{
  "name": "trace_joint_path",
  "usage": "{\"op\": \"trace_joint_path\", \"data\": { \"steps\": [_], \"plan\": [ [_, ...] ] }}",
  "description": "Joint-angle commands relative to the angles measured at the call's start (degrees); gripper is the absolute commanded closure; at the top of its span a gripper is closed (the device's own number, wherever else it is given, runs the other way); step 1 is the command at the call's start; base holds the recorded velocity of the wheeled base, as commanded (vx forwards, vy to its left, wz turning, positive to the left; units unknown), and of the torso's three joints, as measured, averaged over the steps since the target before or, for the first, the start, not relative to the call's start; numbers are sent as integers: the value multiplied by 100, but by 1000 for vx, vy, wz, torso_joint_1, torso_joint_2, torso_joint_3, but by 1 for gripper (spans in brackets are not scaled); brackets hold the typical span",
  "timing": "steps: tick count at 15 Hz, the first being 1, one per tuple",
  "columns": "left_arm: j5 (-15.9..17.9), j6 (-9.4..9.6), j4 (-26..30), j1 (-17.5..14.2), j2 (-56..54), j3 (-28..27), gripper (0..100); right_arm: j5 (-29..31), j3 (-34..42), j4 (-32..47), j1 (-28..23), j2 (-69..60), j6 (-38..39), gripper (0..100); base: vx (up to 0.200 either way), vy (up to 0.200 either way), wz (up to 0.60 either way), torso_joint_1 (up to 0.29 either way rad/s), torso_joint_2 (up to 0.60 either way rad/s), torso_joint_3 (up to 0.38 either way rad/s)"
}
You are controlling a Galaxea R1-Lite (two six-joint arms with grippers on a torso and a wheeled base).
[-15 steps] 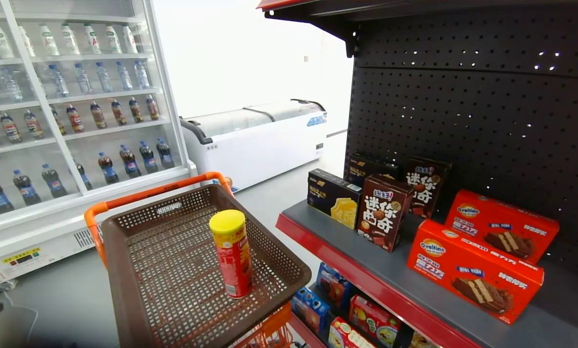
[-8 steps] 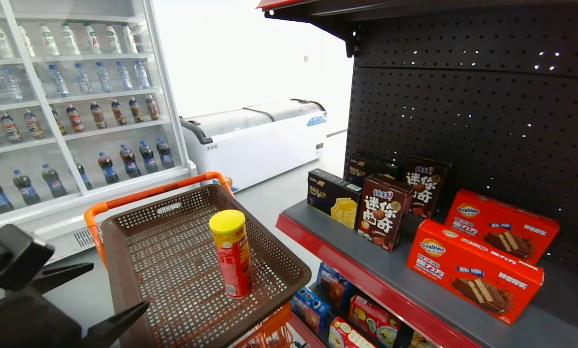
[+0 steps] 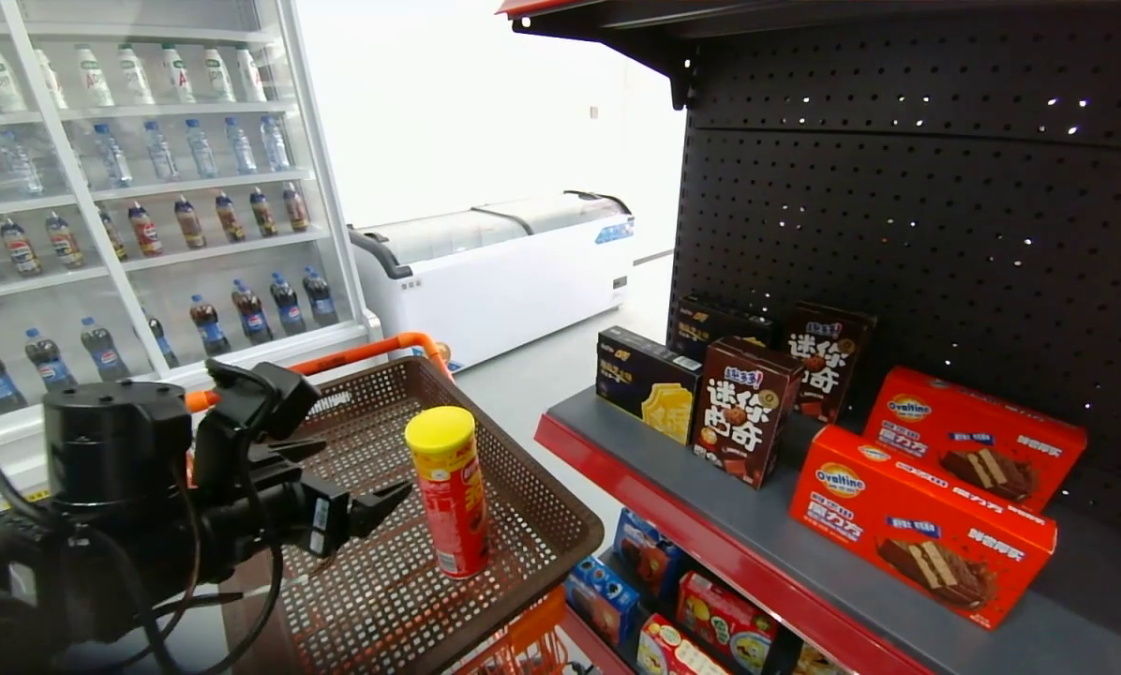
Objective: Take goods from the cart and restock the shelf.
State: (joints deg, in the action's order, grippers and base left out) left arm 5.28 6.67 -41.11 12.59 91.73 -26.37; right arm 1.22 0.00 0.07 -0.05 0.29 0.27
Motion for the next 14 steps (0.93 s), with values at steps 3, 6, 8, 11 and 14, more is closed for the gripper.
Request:
{"op": "trace_joint_path", "data": {
  "steps": [3, 6, 8, 11, 14],
  "plan": [
    [8, -368, -609, 507, 1259, -316, 0, 1, 0, 1, -4, -3, 0, 0, 0, 0, 0, 0, 0, 0],
    [-1, -412, -899, 736, 1620, -334, 0, -8, 0, 1, -4, -3, 0, 0, 0, 0, 0, 0, 0, 0],
    [-1, -412, -1031, 745, 1813, -351, 0, 1, 0, -7, -4, -3, 0, 0, 0, 0, 0, 0, 0, 0],
    [-1, -359, -1119, 745, 2041, -316, 0, 1, 0, 1, -4, -3, 0, 0, 0, 0, 0, 0, 0, 0],
    [-1, -350, -1207, 701, 2305, -325, 0, 1, 0, -7, -4, -3, 0, 0, 0, 0, 0, 0, 0, 0]
  ]
}}
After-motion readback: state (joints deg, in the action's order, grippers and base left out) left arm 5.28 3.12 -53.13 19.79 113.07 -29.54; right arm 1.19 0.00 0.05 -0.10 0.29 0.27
